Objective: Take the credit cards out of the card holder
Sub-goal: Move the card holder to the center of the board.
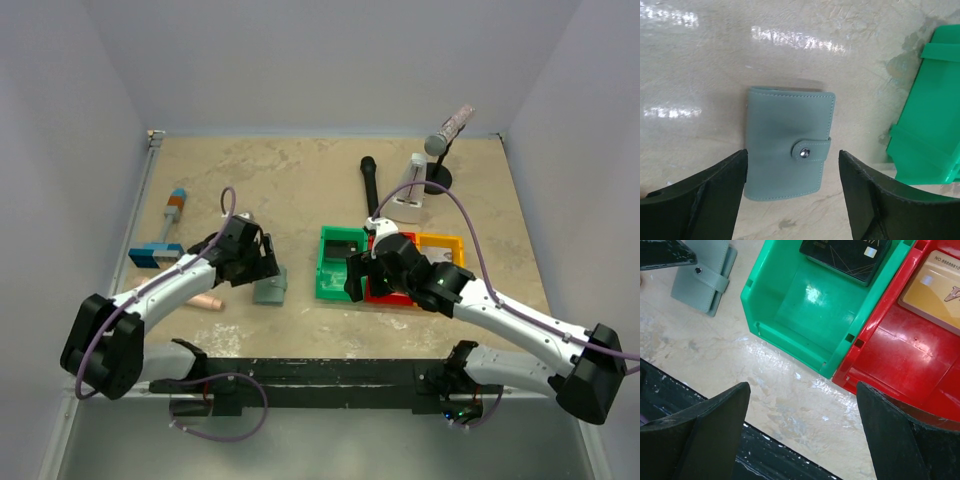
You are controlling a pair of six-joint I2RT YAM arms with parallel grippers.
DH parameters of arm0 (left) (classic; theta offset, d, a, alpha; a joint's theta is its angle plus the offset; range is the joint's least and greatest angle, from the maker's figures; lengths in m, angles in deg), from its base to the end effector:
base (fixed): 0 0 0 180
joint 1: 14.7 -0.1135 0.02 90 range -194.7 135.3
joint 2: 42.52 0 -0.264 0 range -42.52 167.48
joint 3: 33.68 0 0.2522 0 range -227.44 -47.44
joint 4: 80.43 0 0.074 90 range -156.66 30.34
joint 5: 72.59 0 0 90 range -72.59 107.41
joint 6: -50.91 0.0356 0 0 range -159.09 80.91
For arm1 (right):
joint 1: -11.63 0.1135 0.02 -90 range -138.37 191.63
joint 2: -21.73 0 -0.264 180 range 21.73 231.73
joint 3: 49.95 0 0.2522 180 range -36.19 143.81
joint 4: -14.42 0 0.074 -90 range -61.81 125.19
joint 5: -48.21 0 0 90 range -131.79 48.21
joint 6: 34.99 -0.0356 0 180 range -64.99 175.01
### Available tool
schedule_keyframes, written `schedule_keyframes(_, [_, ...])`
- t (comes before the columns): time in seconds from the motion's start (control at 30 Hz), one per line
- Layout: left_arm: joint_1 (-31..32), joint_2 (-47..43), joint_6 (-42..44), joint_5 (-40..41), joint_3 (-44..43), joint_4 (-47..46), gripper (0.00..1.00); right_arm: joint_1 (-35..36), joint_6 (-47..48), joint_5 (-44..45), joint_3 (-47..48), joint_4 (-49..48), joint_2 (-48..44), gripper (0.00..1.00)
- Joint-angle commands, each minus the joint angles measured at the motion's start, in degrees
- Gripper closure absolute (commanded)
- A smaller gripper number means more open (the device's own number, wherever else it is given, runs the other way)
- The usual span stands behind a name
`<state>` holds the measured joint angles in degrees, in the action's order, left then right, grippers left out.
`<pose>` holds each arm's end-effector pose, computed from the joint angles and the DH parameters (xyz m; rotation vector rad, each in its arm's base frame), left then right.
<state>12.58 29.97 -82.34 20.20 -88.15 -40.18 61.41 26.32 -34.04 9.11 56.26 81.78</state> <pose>0.2123 -0.1076 0.1941 -0.3843 2.6083 -0.3802 0.1460 0.1653 0.2636 -0.3649 2.3431 0.5302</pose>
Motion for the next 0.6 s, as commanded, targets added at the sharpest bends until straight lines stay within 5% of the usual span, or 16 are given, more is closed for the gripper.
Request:
schedule_keyframes(0.0, [-0.31, 3.53, 0.88, -4.63, -2.71, -4.42, 0.26, 0.32, -2.6, -0.89, 1.29, -2.5, -0.46, 0.09])
schedule_keyframes(0.57, [1.71, 5.03, -0.26, -4.28, 2.82, -6.17, 0.42, 0.93, -4.36, -1.16, -1.35, -2.59, -2.39, 0.11])
